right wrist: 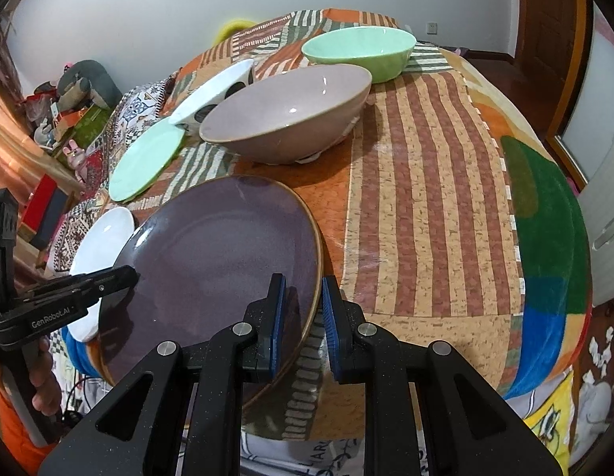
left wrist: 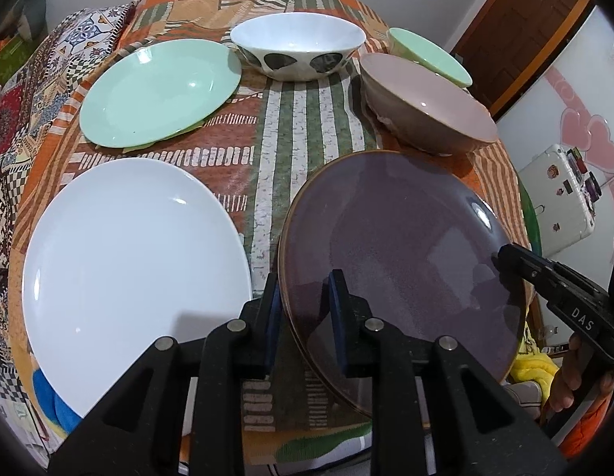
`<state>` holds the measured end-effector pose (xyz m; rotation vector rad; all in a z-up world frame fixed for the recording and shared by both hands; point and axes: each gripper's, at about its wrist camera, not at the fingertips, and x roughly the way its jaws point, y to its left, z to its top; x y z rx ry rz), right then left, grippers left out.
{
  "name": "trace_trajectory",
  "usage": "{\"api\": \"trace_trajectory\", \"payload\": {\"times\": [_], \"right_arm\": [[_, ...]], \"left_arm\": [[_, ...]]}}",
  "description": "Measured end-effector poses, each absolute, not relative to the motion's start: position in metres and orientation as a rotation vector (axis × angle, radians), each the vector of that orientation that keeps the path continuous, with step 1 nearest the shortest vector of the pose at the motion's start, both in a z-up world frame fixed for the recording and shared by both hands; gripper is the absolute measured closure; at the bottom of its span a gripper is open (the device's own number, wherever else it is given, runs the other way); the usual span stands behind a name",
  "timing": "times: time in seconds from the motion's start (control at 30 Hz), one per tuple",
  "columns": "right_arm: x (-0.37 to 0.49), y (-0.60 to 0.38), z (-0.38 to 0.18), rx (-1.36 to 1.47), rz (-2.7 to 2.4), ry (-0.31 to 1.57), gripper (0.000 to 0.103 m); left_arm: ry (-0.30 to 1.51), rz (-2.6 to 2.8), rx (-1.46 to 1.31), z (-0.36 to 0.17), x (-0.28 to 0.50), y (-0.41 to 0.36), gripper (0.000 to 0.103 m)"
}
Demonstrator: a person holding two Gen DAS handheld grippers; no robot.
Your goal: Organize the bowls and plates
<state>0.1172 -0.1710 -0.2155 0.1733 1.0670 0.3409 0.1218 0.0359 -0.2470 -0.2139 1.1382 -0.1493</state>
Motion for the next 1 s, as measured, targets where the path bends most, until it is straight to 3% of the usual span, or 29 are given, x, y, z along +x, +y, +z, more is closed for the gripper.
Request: {"api": "trace_trajectory", "payload": {"times": [0.4, 0.83, 1.0], "right_arm": [[0.121, -0.17, -0.218, 0.153, 0.352, 1.072, 0.083], [0.116, -0.18, -0.184, 0.155, 0.344, 0.988, 0.08], [0.115, -0.166, -0.161, 0.132, 0.374, 0.913, 0.067]], "left_arm": [[1.152, -0.161, -0.219, -0.251, 0.127, 0.036, 0.078], [1.001, -0.107, -0.18, -0.199, 0.108, 0.05, 0.078], [0.919, -0.068, -0.171, -0.172, 0.095, 0.063, 0.075]]}}
